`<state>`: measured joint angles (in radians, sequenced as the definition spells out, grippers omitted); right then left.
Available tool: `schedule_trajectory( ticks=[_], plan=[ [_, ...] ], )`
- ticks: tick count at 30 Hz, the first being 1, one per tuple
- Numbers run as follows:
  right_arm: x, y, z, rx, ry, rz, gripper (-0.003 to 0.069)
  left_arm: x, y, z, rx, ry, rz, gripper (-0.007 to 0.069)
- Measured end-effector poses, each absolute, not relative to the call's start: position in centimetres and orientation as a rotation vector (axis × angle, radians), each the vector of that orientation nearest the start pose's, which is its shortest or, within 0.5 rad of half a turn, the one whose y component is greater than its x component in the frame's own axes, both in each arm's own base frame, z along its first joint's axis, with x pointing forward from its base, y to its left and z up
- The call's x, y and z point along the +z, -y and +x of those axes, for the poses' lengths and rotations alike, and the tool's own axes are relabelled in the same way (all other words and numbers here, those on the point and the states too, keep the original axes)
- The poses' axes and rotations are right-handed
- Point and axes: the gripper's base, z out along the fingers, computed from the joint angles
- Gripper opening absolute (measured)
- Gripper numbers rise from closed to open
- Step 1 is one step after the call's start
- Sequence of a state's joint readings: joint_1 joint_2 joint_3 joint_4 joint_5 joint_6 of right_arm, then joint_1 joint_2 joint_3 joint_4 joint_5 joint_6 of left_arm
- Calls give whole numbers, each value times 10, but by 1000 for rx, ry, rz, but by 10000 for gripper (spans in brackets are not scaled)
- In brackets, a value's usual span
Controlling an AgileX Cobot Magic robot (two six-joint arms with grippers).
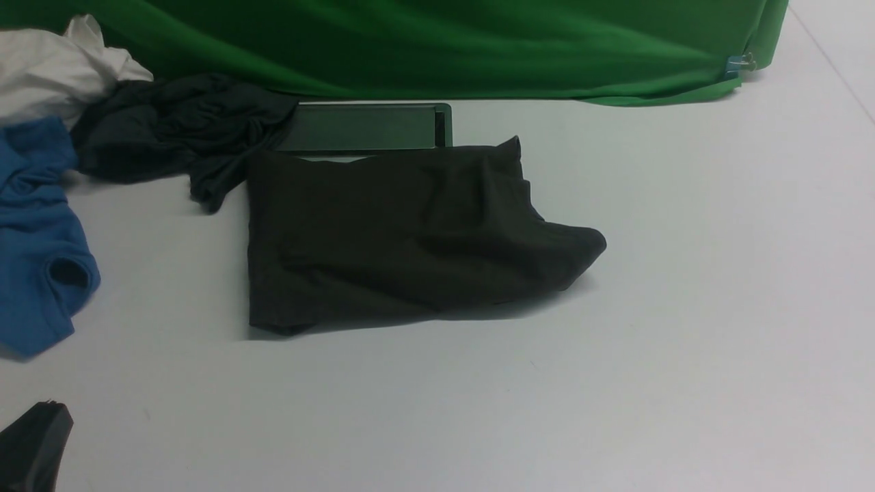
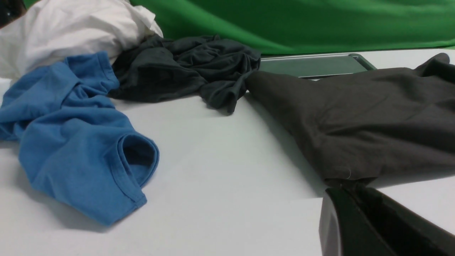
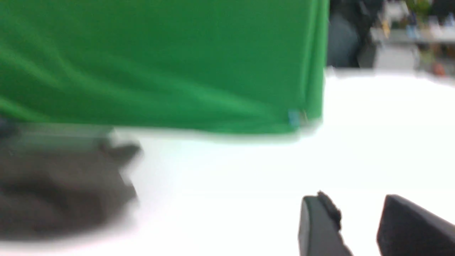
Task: Fold a long-sleeved shirt on a white desktop.
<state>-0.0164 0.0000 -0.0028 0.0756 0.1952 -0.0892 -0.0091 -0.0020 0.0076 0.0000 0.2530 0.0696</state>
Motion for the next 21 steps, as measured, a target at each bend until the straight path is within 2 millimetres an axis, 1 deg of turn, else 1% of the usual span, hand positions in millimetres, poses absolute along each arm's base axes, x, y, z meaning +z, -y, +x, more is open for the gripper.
schedule_trajectory(
  ticks=[3, 21],
  plan=[
    [188, 1, 56, -34, -1740, 19, 240, 188, 1, 55, 47, -1741, 71, 20],
    [188, 2, 55, -43, -1741, 32, 240, 188, 1, 55, 47, -1741, 71, 20]
  ],
)
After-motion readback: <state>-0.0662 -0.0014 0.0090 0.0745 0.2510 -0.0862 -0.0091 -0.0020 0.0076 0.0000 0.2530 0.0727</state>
